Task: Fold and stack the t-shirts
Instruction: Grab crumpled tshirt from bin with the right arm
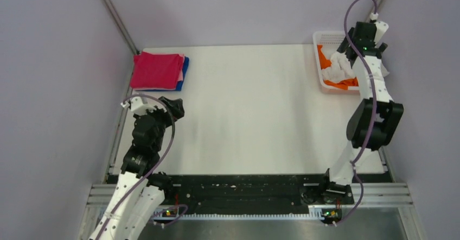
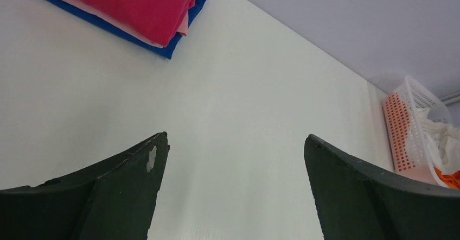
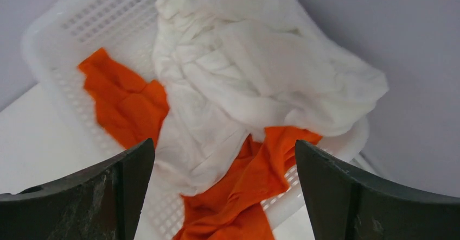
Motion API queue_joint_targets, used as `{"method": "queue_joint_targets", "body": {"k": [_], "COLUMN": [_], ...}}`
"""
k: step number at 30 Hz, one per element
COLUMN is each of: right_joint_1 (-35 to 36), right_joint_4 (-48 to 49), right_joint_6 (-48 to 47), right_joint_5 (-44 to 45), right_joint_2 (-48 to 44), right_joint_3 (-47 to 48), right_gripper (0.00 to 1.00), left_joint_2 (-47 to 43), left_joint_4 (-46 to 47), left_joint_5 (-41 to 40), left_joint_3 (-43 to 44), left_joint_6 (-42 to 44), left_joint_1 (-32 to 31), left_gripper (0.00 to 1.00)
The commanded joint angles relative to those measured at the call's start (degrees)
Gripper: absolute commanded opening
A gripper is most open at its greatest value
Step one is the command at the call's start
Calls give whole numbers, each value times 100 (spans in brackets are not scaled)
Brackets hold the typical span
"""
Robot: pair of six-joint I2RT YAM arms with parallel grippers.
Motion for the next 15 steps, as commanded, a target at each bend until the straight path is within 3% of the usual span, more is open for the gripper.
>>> {"method": "queue_joint_targets", "body": {"k": [1,5,10,13,15], "right_joint_1": [-250,-434,-681,-753,-749], "right_joint_4": [-405,-236,-136,-133,-104], "right_joint_6": [-1081,-1692,-1815,-1845,-1917], "right_joint_5": [1140,1699,1573,1507,1547], "right_joint_2": [999,1782,2399,2650,2741], "right_joint_3": [1226,1835,2146,2274,2358], "right_gripper": [99,99,98,92,82], "left_joint_2": [81,252,607,807,885], "left_joint_4": [491,552,500,543,545], "left_joint_5": [-241,-306,-355,-381,-329], "left_joint_3": [-75,6,178,220,258], "left_joint_6": [152,275,325,343,351], "left_joint_1": [13,13,14,13,13], "left_gripper": [99,99,99,99,99]}}
